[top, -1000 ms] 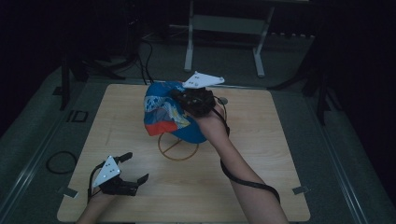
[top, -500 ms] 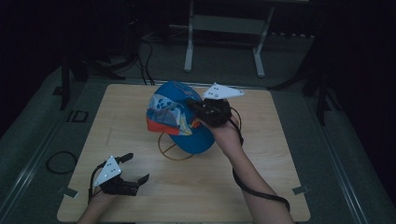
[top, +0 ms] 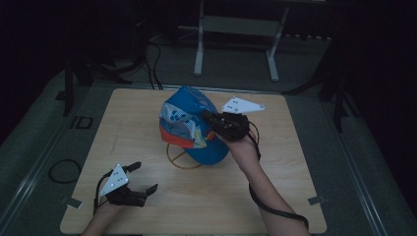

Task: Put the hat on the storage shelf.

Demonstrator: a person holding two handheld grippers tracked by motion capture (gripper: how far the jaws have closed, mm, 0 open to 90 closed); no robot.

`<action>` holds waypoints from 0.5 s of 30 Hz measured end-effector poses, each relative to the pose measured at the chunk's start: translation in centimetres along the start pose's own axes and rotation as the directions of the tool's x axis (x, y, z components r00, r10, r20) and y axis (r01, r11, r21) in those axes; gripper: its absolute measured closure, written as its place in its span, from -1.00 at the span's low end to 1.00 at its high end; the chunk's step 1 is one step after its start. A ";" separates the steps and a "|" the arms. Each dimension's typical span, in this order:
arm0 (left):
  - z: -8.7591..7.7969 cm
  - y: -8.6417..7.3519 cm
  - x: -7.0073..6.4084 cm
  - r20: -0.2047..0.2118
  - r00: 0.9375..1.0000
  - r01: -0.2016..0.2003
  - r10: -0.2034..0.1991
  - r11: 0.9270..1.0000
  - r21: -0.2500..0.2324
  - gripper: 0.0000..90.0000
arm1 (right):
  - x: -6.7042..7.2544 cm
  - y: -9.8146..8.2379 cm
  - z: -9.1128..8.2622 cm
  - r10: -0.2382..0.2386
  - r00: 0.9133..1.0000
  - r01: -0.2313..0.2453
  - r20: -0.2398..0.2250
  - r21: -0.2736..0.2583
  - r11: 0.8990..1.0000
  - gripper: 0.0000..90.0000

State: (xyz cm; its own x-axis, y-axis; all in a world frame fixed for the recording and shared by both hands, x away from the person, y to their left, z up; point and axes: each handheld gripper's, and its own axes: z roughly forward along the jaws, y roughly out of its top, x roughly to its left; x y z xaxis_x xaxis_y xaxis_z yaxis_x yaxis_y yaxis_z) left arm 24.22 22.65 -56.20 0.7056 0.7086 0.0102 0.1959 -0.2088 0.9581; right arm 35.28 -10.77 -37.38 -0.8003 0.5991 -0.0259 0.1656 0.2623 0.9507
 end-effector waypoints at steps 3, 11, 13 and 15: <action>0.0 0.0 0.0 0.000 1.000 0.003 -0.003 1.000 0.000 -0.95 | -0.2 0.0 -0.1 0.013 1.000 -0.013 0.008 -0.013 1.000 0.69; 0.1 -0.1 0.0 0.008 1.000 0.003 -0.003 1.000 0.005 -0.95 | -0.2 -0.2 0.1 0.009 1.000 -0.009 0.001 0.012 1.000 0.58; 0.1 -0.1 0.0 0.008 1.000 0.003 -0.003 1.000 0.006 -0.95 | -0.1 -0.3 0.2 0.008 1.000 -0.008 -0.008 0.016 1.000 0.55; 0.1 -0.1 -0.1 0.011 1.000 0.003 -0.003 1.000 0.005 -0.95 | 0.0 -0.3 0.2 0.008 1.000 -0.008 -0.014 0.014 1.000 0.46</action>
State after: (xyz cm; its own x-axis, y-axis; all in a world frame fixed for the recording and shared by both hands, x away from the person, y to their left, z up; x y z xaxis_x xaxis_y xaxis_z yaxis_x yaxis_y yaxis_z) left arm 24.25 22.53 -56.34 0.7124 0.7018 0.0040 0.2013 -0.2097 0.9568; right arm 35.34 -10.74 -37.69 -0.8068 0.5907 -0.0141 0.1800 0.2685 0.9463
